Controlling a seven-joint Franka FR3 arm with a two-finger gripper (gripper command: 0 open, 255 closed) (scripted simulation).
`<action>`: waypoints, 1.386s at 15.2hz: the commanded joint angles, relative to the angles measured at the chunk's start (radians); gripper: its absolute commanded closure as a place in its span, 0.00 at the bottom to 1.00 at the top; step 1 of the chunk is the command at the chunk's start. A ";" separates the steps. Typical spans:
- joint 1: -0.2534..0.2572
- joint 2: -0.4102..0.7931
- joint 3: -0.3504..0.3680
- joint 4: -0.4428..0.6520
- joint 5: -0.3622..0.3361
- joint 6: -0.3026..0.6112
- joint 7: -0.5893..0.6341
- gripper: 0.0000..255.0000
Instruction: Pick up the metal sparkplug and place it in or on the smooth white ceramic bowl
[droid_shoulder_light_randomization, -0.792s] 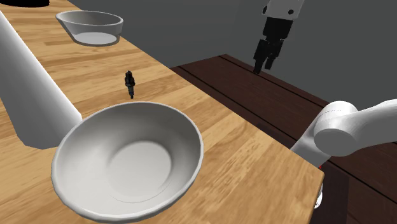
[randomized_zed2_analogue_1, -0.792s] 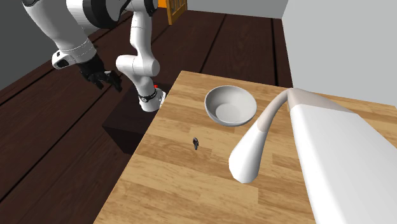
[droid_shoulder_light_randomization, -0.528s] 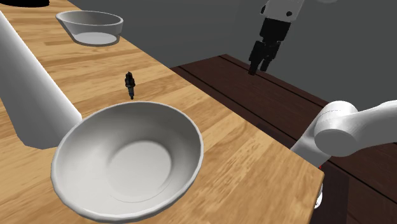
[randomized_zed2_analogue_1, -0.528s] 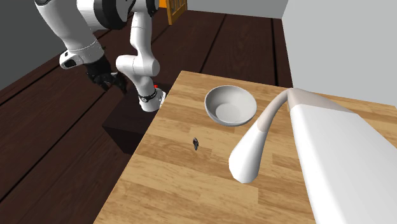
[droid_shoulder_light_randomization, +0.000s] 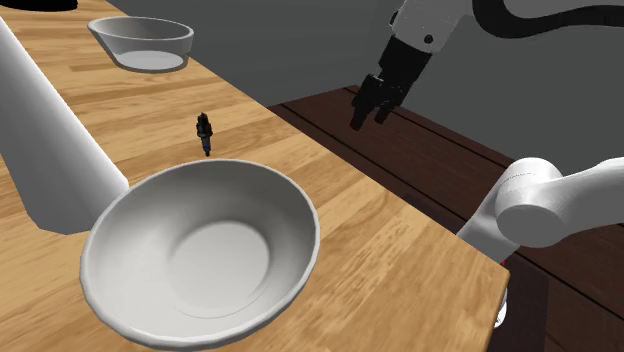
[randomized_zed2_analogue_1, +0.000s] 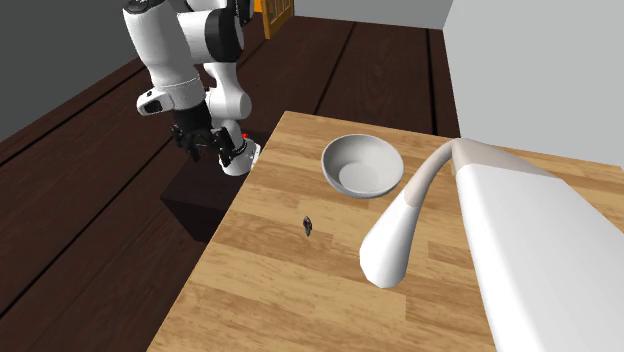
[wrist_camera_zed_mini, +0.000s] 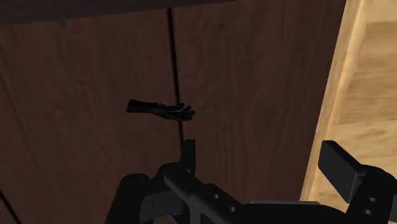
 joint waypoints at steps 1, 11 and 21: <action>0.006 0.009 0.051 -0.003 0.021 0.079 0.045 0.00; -0.060 0.138 0.362 0.061 0.018 0.462 0.302 0.00; -0.421 0.256 0.826 0.271 -0.192 0.728 0.653 0.00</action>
